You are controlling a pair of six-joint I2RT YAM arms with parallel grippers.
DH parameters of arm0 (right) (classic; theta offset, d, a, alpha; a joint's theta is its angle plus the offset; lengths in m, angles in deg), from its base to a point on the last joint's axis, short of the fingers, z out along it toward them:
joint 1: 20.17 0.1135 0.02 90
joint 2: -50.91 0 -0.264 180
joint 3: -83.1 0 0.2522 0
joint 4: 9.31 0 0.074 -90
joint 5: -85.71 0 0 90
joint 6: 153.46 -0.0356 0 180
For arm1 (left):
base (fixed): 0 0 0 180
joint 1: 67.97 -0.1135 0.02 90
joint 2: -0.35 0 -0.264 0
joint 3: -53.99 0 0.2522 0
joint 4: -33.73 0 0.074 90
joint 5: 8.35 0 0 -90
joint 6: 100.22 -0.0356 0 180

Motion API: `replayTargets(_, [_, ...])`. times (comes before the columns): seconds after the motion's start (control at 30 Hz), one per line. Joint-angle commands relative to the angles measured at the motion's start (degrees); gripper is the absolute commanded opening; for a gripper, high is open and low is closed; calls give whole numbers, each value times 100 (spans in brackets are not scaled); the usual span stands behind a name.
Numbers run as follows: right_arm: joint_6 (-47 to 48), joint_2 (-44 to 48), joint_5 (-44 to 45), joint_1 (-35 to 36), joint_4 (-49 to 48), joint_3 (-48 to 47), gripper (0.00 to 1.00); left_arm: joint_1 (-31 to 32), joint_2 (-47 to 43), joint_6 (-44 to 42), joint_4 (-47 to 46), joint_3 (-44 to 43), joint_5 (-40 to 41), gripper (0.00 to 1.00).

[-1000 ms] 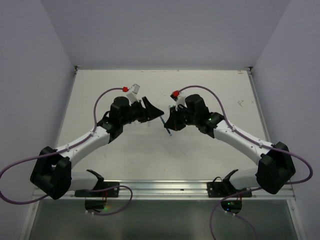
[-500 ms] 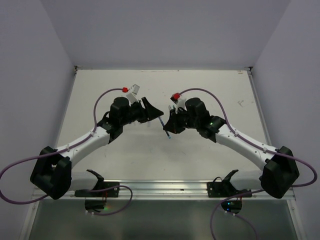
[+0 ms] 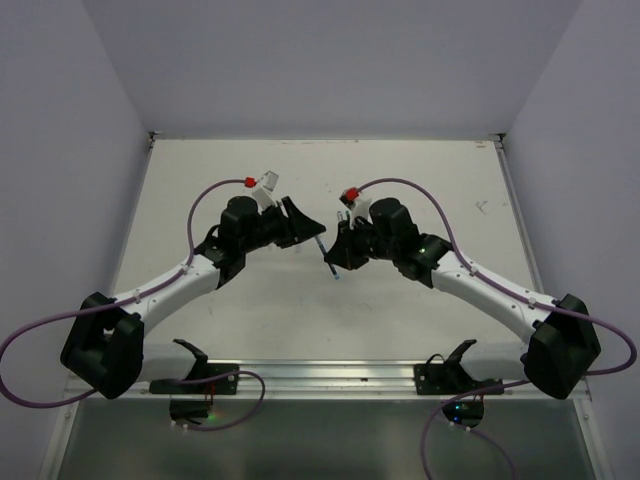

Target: Open the pen caps

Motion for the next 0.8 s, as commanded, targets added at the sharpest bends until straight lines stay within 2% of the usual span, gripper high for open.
replayTargets(0.0, [-72,105,102,56,-281,-14,0,-20,-28,60,-332,-21,-140,49])
replayTargets(0.13, [-72,61,119,91,-272,-32,0,-29,-45,60,-332,14,-140,43])
replayTargets(0.4, [-98,123,172,144,-272,21,0,-38,-54,34,-305,-4,-140,38])
replayTargets(0.5, [-115,131,216,161,-272,21,0,-38,-54,42,-314,5,-183,26])
replayTargets(0.53, [-116,131,216,170,-272,13,0,-46,-63,51,-323,14,-192,14])
replayTargets(0.6, [-124,88,198,170,-299,-14,0,-46,-80,69,-332,31,-236,0])
replayTargets(0.7, [-194,70,102,162,-535,39,0,-38,-98,121,-393,84,-324,0])
replayTargets(0.77, [-230,35,75,162,-624,39,10,-47,-124,165,-428,102,-324,0])
